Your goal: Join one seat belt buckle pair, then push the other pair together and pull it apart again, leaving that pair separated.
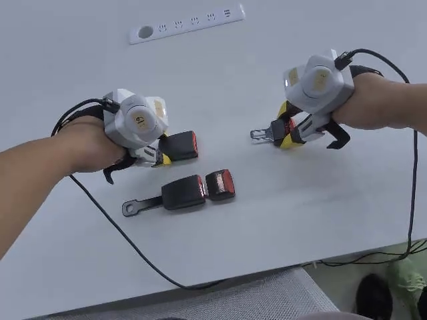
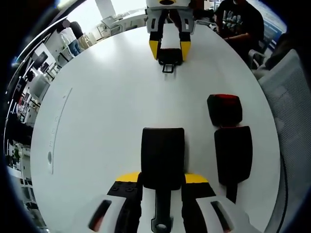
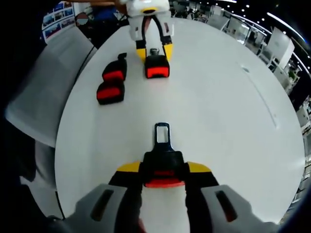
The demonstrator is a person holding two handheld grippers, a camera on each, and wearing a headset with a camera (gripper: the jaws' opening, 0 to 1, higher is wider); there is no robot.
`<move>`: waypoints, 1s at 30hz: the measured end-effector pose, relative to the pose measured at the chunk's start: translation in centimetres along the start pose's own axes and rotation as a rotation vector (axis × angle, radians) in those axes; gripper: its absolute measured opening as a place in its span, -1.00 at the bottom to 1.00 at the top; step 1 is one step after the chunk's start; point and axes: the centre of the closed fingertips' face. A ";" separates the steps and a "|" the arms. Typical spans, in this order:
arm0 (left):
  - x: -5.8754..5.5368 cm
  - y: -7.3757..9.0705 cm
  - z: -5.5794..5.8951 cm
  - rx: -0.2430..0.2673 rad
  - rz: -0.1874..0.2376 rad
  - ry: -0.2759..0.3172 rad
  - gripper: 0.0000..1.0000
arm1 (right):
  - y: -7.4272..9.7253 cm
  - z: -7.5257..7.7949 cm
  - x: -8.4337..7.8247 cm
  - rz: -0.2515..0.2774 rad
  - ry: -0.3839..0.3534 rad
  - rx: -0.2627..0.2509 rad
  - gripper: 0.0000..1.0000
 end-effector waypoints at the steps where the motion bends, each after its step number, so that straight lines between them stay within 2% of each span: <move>1: 0.0 0.0 0.0 0.000 -0.001 0.002 -0.37 | 0.0 0.0 0.0 0.000 -0.002 -0.001 -0.32; 6: 0.1 0.0 0.0 -0.002 -0.023 -0.015 -0.37 | -0.5 0.6 0.4 -0.001 -0.003 -0.008 -0.32; 12: 0.1 0.0 0.0 -0.001 -0.026 -0.013 -0.38 | -1.0 0.8 1.3 0.018 -0.003 -0.016 -0.33; 22: 0.0 0.0 0.0 -0.008 -0.020 -0.005 -0.39 | -2.9 0.3 4.9 0.063 0.036 -0.011 -0.33; 30: 0.0 0.0 0.0 -0.005 -0.029 -0.015 -0.40 | -4.2 0.7 7.5 0.090 0.033 -0.021 -0.33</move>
Point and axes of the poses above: the centre of the closed fingertips' face, and the gripper's own axes: y roughly backward along the fingers, z roughly to its right, x roughly out of its top, and after that the axes turned 10 degrees about y, right-handed
